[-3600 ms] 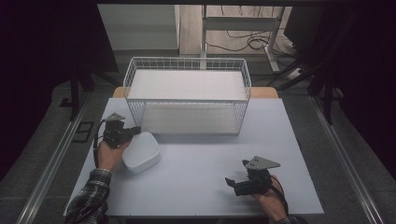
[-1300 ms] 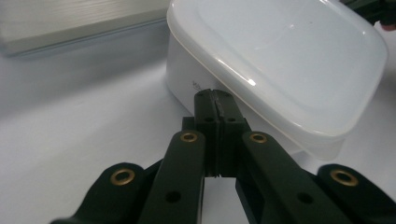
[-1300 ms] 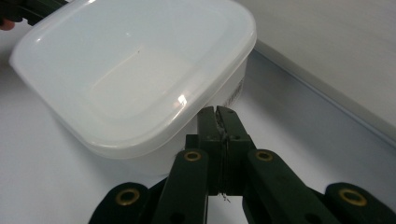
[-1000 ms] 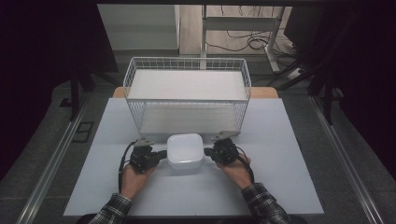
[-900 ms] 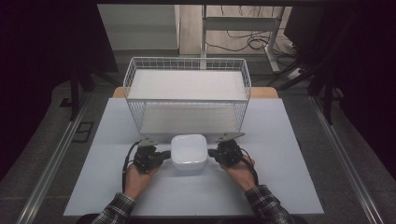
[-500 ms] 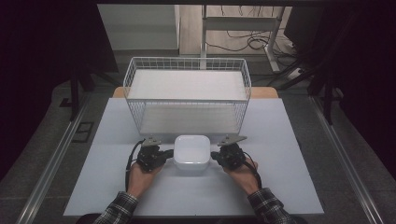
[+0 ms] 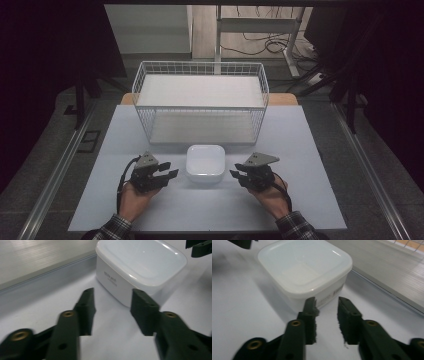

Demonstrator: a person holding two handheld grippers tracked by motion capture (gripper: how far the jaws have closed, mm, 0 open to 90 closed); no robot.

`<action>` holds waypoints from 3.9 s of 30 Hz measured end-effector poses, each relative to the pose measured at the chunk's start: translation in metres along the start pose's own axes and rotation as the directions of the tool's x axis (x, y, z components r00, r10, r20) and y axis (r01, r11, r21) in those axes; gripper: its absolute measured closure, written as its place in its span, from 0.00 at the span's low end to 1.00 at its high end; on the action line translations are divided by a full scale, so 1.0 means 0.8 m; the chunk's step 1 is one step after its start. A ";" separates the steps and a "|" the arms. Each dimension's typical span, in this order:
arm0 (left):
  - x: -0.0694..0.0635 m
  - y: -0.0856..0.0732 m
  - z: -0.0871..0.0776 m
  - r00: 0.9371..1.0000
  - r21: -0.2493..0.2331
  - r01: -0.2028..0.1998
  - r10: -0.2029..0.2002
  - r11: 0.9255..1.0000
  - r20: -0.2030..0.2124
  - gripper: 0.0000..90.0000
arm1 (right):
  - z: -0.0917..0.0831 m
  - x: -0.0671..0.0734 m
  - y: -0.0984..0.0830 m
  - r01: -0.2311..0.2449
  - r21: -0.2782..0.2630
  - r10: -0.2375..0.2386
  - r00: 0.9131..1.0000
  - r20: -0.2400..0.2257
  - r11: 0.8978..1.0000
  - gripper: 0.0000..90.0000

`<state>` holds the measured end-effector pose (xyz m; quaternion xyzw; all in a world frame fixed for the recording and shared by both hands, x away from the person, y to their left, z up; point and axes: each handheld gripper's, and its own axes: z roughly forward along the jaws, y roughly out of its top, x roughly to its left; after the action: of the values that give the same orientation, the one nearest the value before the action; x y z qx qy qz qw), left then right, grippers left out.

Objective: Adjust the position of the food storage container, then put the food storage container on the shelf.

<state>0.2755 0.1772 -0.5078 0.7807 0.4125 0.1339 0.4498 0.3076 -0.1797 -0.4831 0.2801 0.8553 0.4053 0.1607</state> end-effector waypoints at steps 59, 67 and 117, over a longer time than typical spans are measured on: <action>0.009 0.058 0.047 0.991 0.012 -0.060 0.058 0.998 0.120 0.04 | 0.023 -0.025 0.023 -0.160 0.021 0.161 0.982 -0.102 0.987 0.00; 0.018 0.066 0.083 0.987 0.057 -0.030 0.021 0.998 0.159 0.06 | 0.060 -0.025 0.044 -0.175 0.090 0.184 0.976 -0.112 0.980 0.08; 0.029 0.067 0.044 0.979 -0.044 0.185 -0.180 0.982 0.098 0.87 | 0.047 -0.033 0.066 -0.310 -0.048 0.305 0.948 -0.090 0.950 0.87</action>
<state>0.3383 0.1604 -0.4875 0.7328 0.4572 0.0662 0.4997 0.3657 -0.1462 -0.4639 0.3881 0.7942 0.4624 0.0690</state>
